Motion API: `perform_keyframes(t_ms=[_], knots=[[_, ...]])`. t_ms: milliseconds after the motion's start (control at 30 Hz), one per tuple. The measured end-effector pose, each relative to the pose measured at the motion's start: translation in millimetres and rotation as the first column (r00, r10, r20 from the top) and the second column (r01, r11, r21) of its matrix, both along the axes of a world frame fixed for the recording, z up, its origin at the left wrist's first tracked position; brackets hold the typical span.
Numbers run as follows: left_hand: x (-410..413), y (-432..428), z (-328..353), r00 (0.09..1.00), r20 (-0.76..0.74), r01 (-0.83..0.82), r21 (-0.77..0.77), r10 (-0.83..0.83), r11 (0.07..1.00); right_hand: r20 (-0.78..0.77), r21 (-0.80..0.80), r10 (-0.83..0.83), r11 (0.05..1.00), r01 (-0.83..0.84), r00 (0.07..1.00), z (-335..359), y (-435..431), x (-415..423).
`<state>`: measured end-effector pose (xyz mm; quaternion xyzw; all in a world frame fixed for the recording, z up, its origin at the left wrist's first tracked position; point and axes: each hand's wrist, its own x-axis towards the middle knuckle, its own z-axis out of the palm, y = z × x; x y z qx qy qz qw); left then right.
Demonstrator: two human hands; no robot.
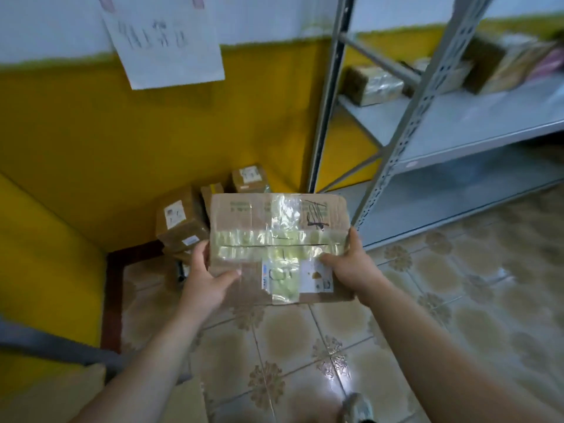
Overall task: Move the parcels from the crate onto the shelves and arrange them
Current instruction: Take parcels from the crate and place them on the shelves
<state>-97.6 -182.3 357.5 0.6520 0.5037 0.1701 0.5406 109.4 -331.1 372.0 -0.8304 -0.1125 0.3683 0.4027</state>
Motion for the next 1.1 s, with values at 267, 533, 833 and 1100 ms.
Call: perform_keyframes(t_ms=[267,533,833,1100], knots=[[40.6,-32.0,88.0,0.987,0.156,-0.059,0.194,0.028,0.979,0.197,0.202,-0.115,0.976,0.075,0.974,84.5,-56.5,22.7],[122.5,-108.3,143.9,0.960,0.233,0.098,0.231,-0.153,0.968,0.240,0.206,-0.098,0.977,0.048,0.966,144.1,-175.0,99.6],[243.2,-224.3,176.0,0.855,0.479,0.110,0.205,-0.197,0.973,0.364,0.411,-0.450,0.863,0.293,0.816,181.6,-318.6,168.4],[328.6,-268.2,182.1,0.787,0.495,0.292,0.227,-0.368,0.929,0.297,0.594,-0.646,0.702,0.394,0.703,195.9,-376.2,218.4]])
